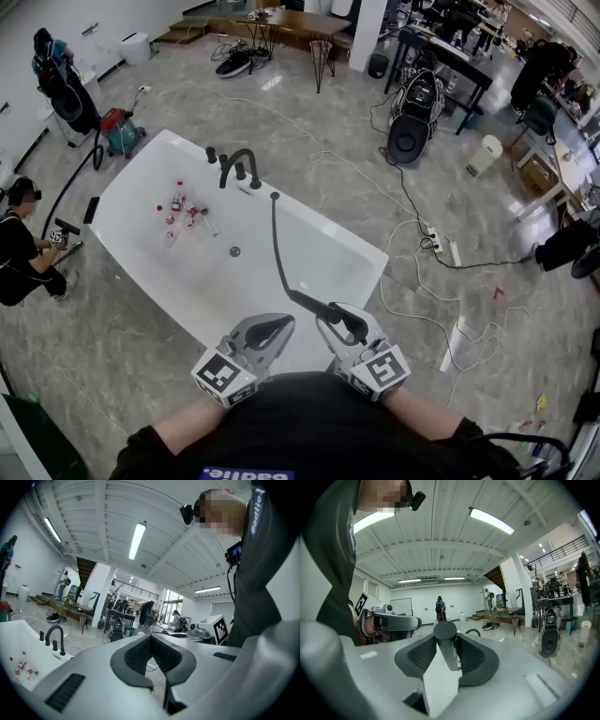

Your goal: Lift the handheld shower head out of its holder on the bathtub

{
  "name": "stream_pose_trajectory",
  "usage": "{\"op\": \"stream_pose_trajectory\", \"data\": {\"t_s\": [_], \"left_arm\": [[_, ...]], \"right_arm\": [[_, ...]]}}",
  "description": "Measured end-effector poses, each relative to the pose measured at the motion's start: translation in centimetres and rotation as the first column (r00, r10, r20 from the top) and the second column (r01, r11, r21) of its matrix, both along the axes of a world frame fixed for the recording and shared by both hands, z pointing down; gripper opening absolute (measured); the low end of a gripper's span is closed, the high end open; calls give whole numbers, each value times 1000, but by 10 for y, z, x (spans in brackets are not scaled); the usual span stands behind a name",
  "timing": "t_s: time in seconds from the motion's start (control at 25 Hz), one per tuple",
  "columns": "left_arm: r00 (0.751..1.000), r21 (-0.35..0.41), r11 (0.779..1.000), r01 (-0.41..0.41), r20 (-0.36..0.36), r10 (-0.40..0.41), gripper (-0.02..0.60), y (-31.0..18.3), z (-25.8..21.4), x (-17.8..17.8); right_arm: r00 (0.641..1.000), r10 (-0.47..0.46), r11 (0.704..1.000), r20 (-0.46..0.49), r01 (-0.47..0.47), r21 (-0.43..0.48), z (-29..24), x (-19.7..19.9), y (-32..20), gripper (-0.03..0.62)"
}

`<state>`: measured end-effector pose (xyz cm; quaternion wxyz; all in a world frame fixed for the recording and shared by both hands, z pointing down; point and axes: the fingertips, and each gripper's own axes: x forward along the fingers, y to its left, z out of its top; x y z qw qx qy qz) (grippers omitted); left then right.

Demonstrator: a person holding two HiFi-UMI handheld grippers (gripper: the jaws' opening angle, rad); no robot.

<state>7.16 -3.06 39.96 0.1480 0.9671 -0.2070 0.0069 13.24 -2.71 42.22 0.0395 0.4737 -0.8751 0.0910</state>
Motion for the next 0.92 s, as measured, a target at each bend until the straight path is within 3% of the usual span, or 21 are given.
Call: {"op": "stream_pose_trajectory", "data": {"t_s": [0.92], "left_arm": [[1000, 9, 1000, -6, 2, 6, 0, -6, 4, 2]], "right_arm": [[1000, 12, 1000, 8, -12, -25, 7, 4, -9, 132]]}}
